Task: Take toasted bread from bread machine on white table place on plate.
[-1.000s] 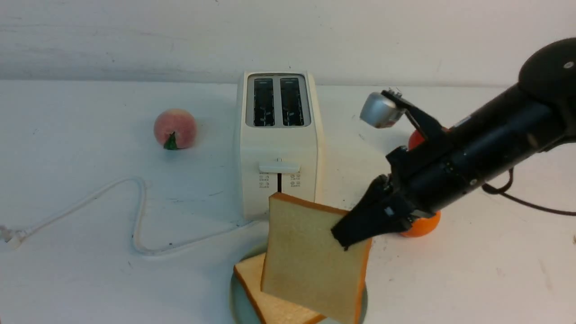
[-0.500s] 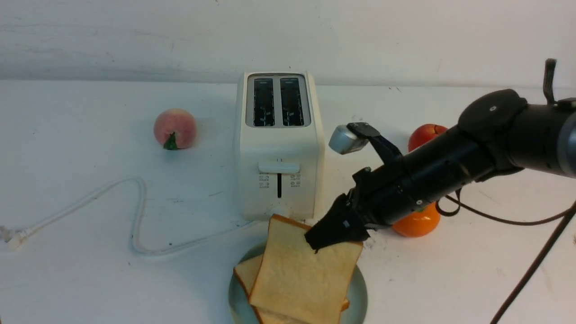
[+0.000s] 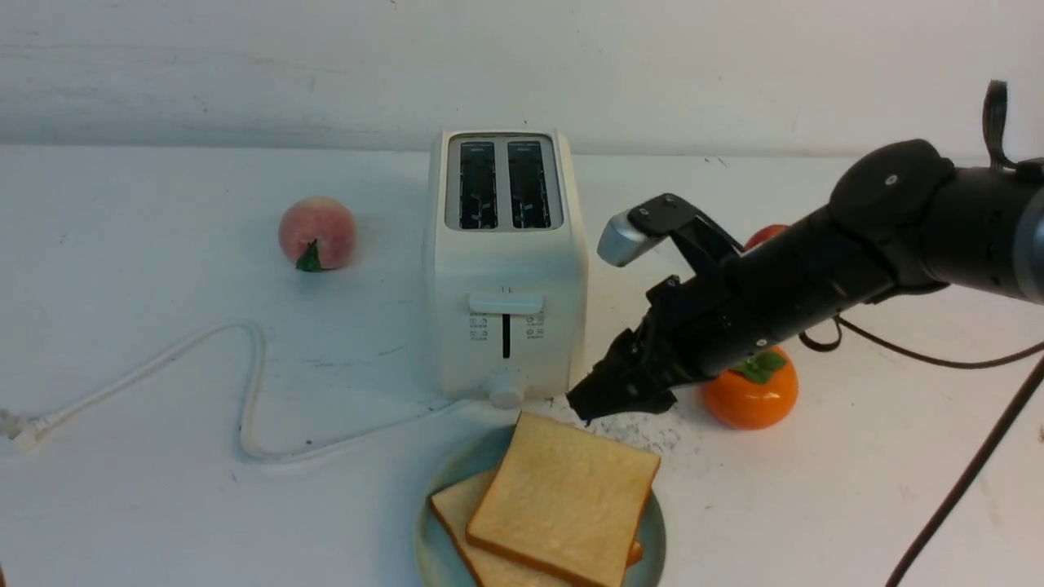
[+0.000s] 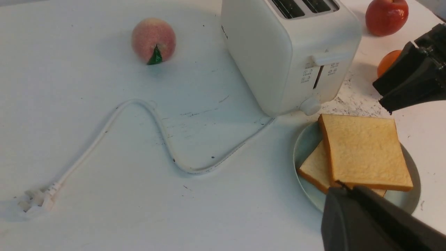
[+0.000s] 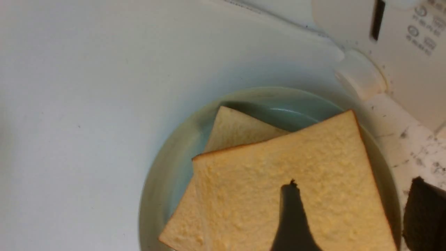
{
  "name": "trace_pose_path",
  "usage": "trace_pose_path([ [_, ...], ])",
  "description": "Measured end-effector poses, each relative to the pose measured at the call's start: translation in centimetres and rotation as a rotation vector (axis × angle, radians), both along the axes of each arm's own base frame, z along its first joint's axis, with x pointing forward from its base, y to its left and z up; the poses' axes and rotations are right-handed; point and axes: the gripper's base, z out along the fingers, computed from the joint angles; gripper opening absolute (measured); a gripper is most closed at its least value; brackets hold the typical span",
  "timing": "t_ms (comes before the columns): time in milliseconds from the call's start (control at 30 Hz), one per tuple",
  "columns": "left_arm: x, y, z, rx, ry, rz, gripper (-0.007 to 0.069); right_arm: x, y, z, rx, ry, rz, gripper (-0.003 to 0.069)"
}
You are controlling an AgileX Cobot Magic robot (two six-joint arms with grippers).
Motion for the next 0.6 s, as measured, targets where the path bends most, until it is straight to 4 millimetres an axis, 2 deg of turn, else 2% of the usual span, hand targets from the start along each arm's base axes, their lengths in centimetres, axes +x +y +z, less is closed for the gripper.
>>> trace_pose_path([
  [33,0.0,0.0,0.0,0.0,0.0,0.0,-0.0014,-0.1,-0.1,0.3,-0.005,-0.006,0.003,0.0417],
  [167,0.0,0.0,0.0,-0.001,0.0,0.0,-0.0014,-1.7,-2.2,6.4,-0.035,-0.093,-0.063,0.0331],
  [200,0.0,0.0,0.0,-0.001,0.0,0.0,-0.0014,-1.7,-2.2,6.4,-0.033,-0.085,-0.071,0.0323],
  [233,0.0,0.0,0.0,-0.001,0.0,0.0,-0.0014,-2.9,-4.4,10.2,-0.036,-0.143,-0.161,0.0244],
  [267,0.0,0.0,0.0,-0.001,0.0,0.0,-0.0014,-2.9,-4.4,10.2,-0.032,-0.135,-0.17,0.0234],
  [300,0.0,0.0,0.0,-0.001,0.0,0.0,-0.0014,-4.7,-6.8,13.6,-0.023,-0.187,-0.284,0.0144],
  [333,0.0,0.0,0.0,-0.001,0.0,0.0,-0.0014,-5.9,-8.3,15.5,-0.011,-0.22,-0.355,0.0085],
  [367,0.0,0.0,0.0,-0.001,0.0,0.0,-0.0014,-6.2,-8.6,15.8,-0.013,-0.234,-0.362,0.0074],
  [400,0.0,0.0,0.0,-0.003,-0.004,-0.001,-0.0014,-8.9,-11.1,18.8,0.015,-0.293,-0.499,0.0003],
  [433,0.0,0.0,0.1,-0.003,-0.006,-0.001,-0.0014,-9.7,-11.4,19.4,0.023,-0.313,-0.513,-0.0004],
  [467,0.1,0.0,0.2,-0.01,-0.017,0.0,-0.0014,-12.2,-13.1,21.4,0.04,-0.371,-0.607,-0.0015],
  [500,0.1,-0.1,0.2,-0.018,-0.025,0.002,-0.0014,-13.7,-14.0,22.3,0.057,-0.404,-0.669,-0.0016],
  [533,0.1,-0.1,0.3,-0.022,-0.028,0.003,-0.0014,-14.1,-14.2,22.5,0.06,-0.413,-0.681,-0.0016],
  [567,0.2,-0.1,0.4,-0.041,-0.042,0.009,-0.0014,-17.5,-15.2,23.8,0.085,-0.496,-0.756,-0.0015],
  [600,0.3,-0.1,0.6,-0.057,-0.055,0.013,-0.0014,-19.5,-15.6,24.0,0.103,-0.546,-0.802,-0.0013],
])
